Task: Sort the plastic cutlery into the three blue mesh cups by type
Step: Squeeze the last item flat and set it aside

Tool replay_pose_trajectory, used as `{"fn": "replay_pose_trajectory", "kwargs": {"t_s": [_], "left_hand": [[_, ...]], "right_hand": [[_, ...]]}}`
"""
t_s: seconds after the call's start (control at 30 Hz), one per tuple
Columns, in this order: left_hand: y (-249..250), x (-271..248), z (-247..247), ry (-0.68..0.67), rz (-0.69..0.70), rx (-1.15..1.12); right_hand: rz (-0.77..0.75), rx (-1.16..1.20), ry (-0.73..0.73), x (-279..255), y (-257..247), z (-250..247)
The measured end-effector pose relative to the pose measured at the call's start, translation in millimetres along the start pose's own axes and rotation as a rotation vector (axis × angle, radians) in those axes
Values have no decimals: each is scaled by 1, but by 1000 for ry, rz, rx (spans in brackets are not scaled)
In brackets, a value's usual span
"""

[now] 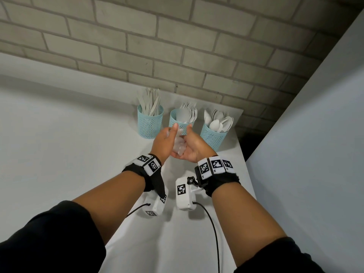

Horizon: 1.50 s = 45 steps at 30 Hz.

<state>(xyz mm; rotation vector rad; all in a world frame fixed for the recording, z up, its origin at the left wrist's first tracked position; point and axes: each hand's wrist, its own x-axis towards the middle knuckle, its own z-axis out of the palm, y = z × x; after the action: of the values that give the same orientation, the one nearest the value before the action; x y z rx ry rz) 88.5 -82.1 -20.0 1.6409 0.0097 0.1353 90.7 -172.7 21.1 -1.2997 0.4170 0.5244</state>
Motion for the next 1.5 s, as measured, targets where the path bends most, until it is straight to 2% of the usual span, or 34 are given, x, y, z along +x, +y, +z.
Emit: {"fn": "replay_pose_trajectory", "kwargs": {"t_s": [0.17, 0.3, 0.4, 0.47, 0.53, 0.6, 0.7, 0.8, 0.87, 0.9, 0.97, 1.03, 1.13, 1.2, 1.23, 1.3, 1.4, 1.5], "left_hand": [[1, 8, 5, 63, -44, -110], [7, 3, 7, 142, 32, -7], [12, -5, 15, 191, 130, 8], [12, -8, 19, 161, 192, 18], [11, -8, 21, 111, 222, 84], [9, -6, 21, 90, 245, 139], [14, -1, 22, 97, 136, 88], [17, 1, 23, 104, 28, 91], [19, -2, 24, 156, 89, 106], [19, -5, 25, 178, 131, 103], [19, -9, 27, 162, 174, 93], [20, -12, 27, 125, 218, 166], [20, -12, 23, 167, 276, 546], [21, -8, 21, 240, 230, 697], [22, -6, 21, 253, 212, 682], [23, -4, 21, 248, 208, 430], [27, -6, 22, 89, 48, -31], [29, -7, 21, -54, 16, -46]], "right_hand": [[-114, 27, 60, 0, 1, 2], [-95, -83, 134, 0, 2, 1], [-10, -122, 45, -13, 1, 2], [-25, -103, 58, -18, 1, 6], [-128, -195, 173, -13, 0, 8], [-303, -333, 269, -7, 1, 8], [-622, -503, 353, 2, 7, 0], [-765, -601, 366, 7, 11, -4], [-715, -614, 379, 8, 11, -5], [-619, -571, 359, 8, 10, -4], [-322, -364, 219, 3, 6, -3], [-165, -141, 101, -6, 1, -2], [-183, -83, 107, -17, -3, 2], [-245, -115, 125, -19, -2, 4], [-271, -123, 119, -18, 0, 4], [-301, -138, 104, -18, 3, 7], [-355, -125, 119, -19, 7, 12], [-437, -76, 172, -17, 11, 11]]}}
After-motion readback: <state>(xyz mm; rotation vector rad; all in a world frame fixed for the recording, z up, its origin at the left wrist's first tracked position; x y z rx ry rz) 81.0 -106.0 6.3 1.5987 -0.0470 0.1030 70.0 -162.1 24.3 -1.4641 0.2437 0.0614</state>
